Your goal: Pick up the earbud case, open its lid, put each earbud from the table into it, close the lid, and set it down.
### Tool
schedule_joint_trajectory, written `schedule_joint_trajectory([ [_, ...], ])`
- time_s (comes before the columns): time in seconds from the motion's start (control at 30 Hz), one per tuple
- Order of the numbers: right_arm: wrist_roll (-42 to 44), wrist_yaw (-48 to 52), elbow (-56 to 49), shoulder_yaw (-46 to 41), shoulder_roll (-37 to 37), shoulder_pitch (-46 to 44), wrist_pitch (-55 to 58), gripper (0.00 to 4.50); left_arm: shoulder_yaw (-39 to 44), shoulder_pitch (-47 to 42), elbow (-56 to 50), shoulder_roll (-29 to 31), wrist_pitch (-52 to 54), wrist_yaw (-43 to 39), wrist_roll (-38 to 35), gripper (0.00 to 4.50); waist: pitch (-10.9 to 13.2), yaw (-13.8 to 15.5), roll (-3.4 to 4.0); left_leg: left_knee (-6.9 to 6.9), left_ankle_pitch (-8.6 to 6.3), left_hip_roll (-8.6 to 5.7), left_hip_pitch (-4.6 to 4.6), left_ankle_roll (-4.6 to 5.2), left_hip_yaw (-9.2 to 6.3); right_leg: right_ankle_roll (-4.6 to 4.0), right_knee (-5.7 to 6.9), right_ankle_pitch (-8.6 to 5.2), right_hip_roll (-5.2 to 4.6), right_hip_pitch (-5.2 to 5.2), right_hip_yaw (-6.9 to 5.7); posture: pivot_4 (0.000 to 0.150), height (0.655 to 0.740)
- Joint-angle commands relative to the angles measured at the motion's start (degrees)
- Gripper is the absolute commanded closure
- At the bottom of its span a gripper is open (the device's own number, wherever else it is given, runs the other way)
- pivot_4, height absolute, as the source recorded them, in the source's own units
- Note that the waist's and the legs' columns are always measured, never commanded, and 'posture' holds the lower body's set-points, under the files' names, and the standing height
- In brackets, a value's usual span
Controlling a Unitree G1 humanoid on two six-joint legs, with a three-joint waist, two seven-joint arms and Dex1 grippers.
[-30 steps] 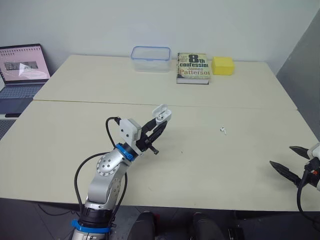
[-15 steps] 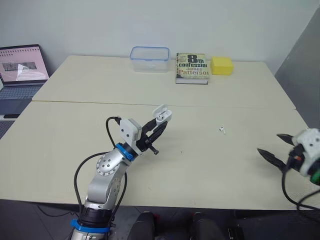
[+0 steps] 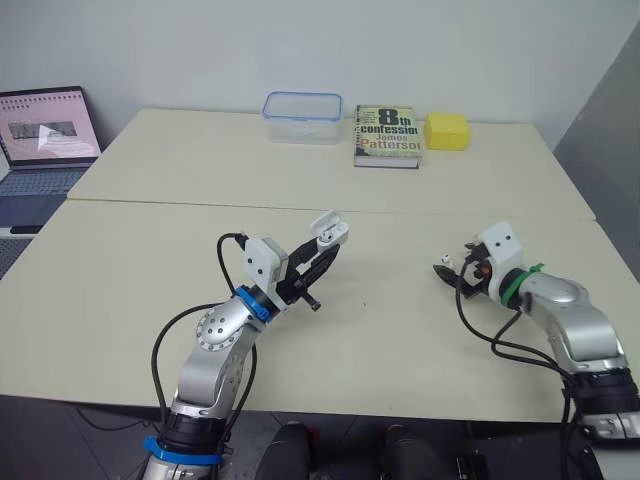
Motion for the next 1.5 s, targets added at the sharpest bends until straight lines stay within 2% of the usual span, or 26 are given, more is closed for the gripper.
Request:
schedule_joint_trajectory([
  [0.03,-1.99,-2.06,4.26,-0.34,0.91,-2.66,-2.89,0.00,-0.10,-0.03,-1.97,-0.02,-0.57,-0.18,-0.28,3.74,0.00,-0.04,0.00,-0.01,0.00,0.00,0.00,0.00,0.00,0.00,0.00,0.00,0.00,0.00,0.01,0.150,0.7400],
  [0.27,-2.31,-2.01,10.13,-0.06,2.73,-5.00,-3.73,0.00,-0.14,0.22,-1.87,0.00,-0.55,-0.19,-0.32,3.74,-0.01,-0.20,0.01,0.00,0.00,0.00,0.03,0.00,0.03,-0.20,0.02,0.12,0.08,-0.01,0.02,0.150,0.7400],
  [0.33,-2.72,-2.06,11.13,0.38,3.06,-5.20,-4.01,0.38,-0.22,0.14,-1.78,-0.06,-0.53,-0.19,-0.31,3.74,-0.01,-0.20,0.02,0.00,0.00,0.01,0.04,0.00,0.04,-0.20,0.03,0.12,0.10,-0.01,0.03,0.150,0.7400],
  [0.53,-3.71,-1.66,10.81,1.56,2.68,-5.17,-3.28,2.35,-0.53,0.27,-2.01,-0.10,-0.34,-0.11,-0.34,3.74,-0.02,-0.20,0.03,0.03,0.00,0.02,0.06,0.00,0.04,-0.19,0.04,0.13,0.12,0.01,0.05,0.150,0.7400],
  [0.7,-4.24,2.08,4.52,3.34,-0.58,-3.02,-2.89,4.11,-0.50,0.66,-2.52,0.15,-0.09,0.06,-0.40,3.74,-0.02,0.02,0.04,0.03,0.00,0.01,0.03,0.00,0.02,-0.18,0.02,0.13,0.11,0.00,0.03,0.150,0.7400],
  [0.93,-2.24,17.57,-11.24,6.95,-12.39,1.98,-4.37,4.10,-0.36,2.32,-4.54,0.65,1.02,0.52,-0.66,3.74,-0.01,-0.14,0.07,0.01,0.00,0.02,0.02,0.00,0.04,-0.07,0.01,0.07,0.10,-0.05,0.05,0.150,0.7400],
  [1.07,-0.49,29.80,-18.24,7.51,-21.14,7.94,-12.53,4.10,-0.27,3.67,-6.33,1.05,2.20,0.75,-0.82,3.74,-0.01,-0.11,0.07,0.00,0.00,0.06,0.02,0.00,0.01,-0.06,-0.05,0.06,0.12,-0.02,0.01,0.150,0.7400],
  [1.27,-1.72,39.69,-15.71,7.33,-29.57,14.30,-24.08,4.10,-0.54,5.39,-8.77,1.33,3.86,1.25,-0.92,3.74,-0.01,-0.13,0.06,0.07,0.00,0.07,0.03,0.00,0.04,-0.06,-0.06,0.07,0.08,0.02,0.04,0.150,0.7400],
  [1.4,0.41,43.57,-14.96,6.90,-31.46,15.95,-24.33,4.10,-0.26,5.63,-9.59,1.67,4.57,1.50,-1.04,3.74,-0.01,-0.11,0.06,0.06,0.00,0.08,0.06,0.00,0.06,-0.07,-0.07,0.09,0.09,0.04,0.05,0.150,0.7400],
  [1.5,-1.29,45.15,-12.26,7.80,-31.66,15.84,-27.82,4.10,-0.02,5.66,-9.89,1.88,4.91,1.72,-0.99,3.74,-0.01,-0.09,0.06,0.05,0.00,0.07,0.05,0.00,0.05,-0.07,-0.08,0.09,0.09,0.03,0.04,0.150,0.7400],
])
